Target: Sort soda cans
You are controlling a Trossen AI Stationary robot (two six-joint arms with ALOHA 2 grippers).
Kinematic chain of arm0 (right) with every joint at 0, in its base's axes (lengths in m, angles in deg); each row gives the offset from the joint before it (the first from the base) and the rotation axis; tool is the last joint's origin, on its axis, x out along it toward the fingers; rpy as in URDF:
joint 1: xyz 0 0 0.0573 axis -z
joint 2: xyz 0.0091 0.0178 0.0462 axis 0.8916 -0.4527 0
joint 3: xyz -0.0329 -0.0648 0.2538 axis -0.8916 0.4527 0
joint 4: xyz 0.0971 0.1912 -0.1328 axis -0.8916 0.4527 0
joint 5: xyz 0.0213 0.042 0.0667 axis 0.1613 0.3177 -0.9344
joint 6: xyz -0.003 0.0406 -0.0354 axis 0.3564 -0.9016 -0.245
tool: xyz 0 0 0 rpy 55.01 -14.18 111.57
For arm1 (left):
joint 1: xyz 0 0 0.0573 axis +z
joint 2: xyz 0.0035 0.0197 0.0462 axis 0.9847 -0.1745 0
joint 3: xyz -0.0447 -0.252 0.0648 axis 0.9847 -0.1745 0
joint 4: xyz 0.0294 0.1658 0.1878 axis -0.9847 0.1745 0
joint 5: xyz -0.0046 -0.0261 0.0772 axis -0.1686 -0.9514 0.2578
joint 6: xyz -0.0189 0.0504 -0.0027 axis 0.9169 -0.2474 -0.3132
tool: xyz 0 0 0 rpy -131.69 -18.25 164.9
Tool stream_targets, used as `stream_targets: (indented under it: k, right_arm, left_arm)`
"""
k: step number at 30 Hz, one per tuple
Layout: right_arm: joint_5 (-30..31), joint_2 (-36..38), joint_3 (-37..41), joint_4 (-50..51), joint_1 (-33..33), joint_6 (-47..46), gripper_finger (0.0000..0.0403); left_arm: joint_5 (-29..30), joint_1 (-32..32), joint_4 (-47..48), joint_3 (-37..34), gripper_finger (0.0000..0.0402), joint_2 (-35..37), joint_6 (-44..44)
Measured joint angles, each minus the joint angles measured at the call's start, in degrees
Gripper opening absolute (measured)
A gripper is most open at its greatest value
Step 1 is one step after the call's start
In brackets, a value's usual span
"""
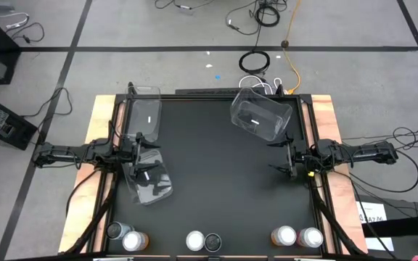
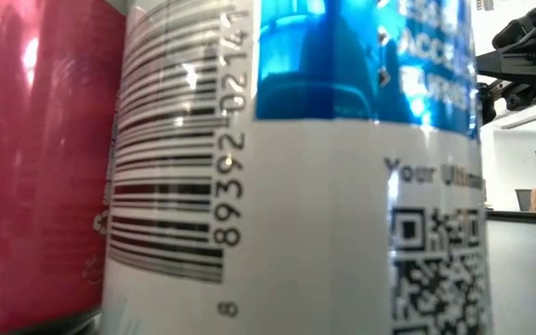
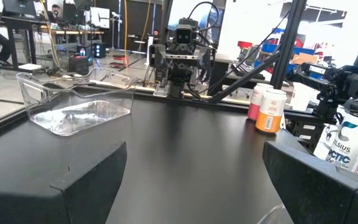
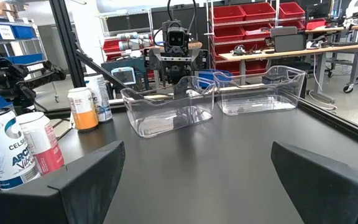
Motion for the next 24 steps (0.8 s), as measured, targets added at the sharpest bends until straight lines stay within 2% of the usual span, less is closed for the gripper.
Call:
stream_targets:
  k: [24]
  right_arm:
    - [0.59, 0.00, 0.00, -0.09, -0.01, -0.13, 0.0398]
  left_arm:
    - [-0.01, 0.01, 0.00, 0.00, 0.0383, 0.01, 0.00]
